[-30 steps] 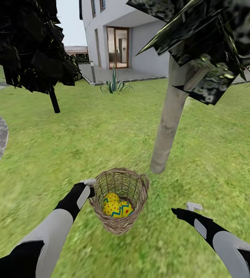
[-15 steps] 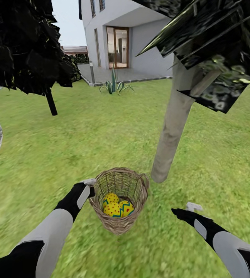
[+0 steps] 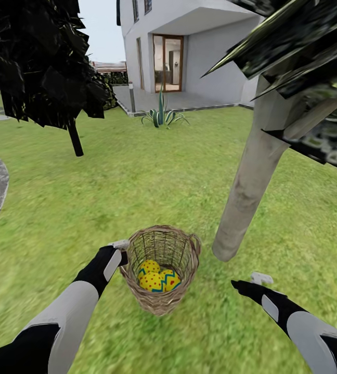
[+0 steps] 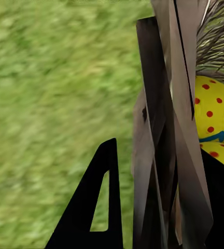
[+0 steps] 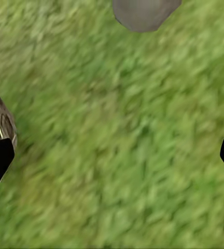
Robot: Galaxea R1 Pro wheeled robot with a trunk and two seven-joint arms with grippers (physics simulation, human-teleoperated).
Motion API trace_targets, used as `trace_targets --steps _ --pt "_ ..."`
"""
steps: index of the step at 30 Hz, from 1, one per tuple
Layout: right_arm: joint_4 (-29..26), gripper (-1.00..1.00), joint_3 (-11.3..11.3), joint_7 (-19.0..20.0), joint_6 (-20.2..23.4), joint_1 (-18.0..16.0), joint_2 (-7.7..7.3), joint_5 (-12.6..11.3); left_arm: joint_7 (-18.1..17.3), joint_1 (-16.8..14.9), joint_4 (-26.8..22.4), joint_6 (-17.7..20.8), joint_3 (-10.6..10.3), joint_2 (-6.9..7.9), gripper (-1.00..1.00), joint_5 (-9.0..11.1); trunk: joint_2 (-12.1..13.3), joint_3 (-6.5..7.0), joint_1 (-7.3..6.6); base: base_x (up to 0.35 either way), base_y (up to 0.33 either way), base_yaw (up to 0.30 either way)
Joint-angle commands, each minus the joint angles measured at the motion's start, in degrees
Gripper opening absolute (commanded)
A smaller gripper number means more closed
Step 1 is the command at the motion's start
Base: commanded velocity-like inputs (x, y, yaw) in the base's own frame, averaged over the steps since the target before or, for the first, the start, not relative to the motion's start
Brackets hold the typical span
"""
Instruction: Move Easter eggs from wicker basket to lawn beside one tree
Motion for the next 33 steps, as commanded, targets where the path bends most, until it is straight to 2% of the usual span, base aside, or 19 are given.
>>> trace_targets --steps 1,8,20,23,24,25,26,27,28,30,31,33 --pt "-0.1 1.0 -0.1 0.2 0.3 0.0 -0.01 -0.6 0.4 0.0 -0.1 0.0 0.2 -0.05 -1.0 1.1 0.0 -0.05 0.0 0.034 0.0 0.0" --pt "-0.1 1.0 -0.1 0.2 0.3 0.0 -0.01 -0.6 0.4 0.0 -0.1 0.0 0.2 -0.05 -1.0 1.1 0.0 -0.05 0.0 0.003 0.0 0.0" --pt "-0.1 1.0 -0.2 0.3 0.3 0.0 -0.03 -0.7 0.4 0.0 -0.1 0.0 0.2 -0.05 -1.0 1.1 -4.8 -2.2 2.64 0.0 0.0 -0.016" --pt "-0.3 1.0 -0.3 1.9 0.4 -0.1 -0.39 -0.8 0.4 0.0 -0.1 0.0 0.2 -0.05 -1.0 1.1 -6.0 -2.74 3.3 0.0 0.0 -0.011" --pt "-0.3 1.0 -0.3 4.9 0.5 -0.1 -0.46 -0.8 0.4 0.0 -0.1 0.0 0.2 -0.05 -1.0 1.1 -6.4 -2.92 3.52 0.0 0.0 -0.001" --pt "-0.3 1.0 -0.4 9.6 1.0 -0.1 -0.7 -0.8 0.4 0.0 -0.1 0.0 0.2 -0.05 -1.0 1.1 -6.8 -3.1 3.74 0.0 0.0 0.0" --pt "-0.4 1.0 -0.4 18.7 2.5 -0.2 -2.39 -0.9 0.4 0.0 -0.1 0.0 0.2 -0.05 -1.0 1.1 -7.2 -3.28 3.96 0.0 0.0 0.0" --pt "-0.4 1.0 -0.5 26.8 5.0 -0.2 -4.63 -1.0 0.4 0.0 -0.1 0.0 0.2 -0.05 -1.0 1.1 -7.6 -3.46 4.18 0.0 0.0 0.0" --pt "-0.4 1.0 -0.5 36.7 8.3 -0.2 -6.98 -1.1 0.4 0.0 -0.1 0.0 0.2 -0.05 -1.0 1.1 -8.0 -3.64 4.4 0.0 0.0 0.0" --pt "-0.4 1.0 -0.6 49.8 10.3 -0.2 -9.02 -1.2 0.4 0.0 -0.1 0.0 0.2 -0.05 -1.0 1.1 -8.8 -3.99 4.83 0.0 0.0 0.0" --pt "-0.4 1.0 -0.6 52.1 10.5 -0.2 -9.31 -1.2 0.4 0.0 -0.1 0.0 0.2 -0.05 -1.0 1.1 -9.2 -4.17 5.05 0.0 0.0 0.0" --pt "-0.4 1.0 -0.6 53.6 10.6 -0.2 -9.91 -1.2 0.4 0.0 -0.1 0.0 0.2 -0.05 -1.0 1.1 -10.0 -4.53 5.49 0.0 0.0 0.0"
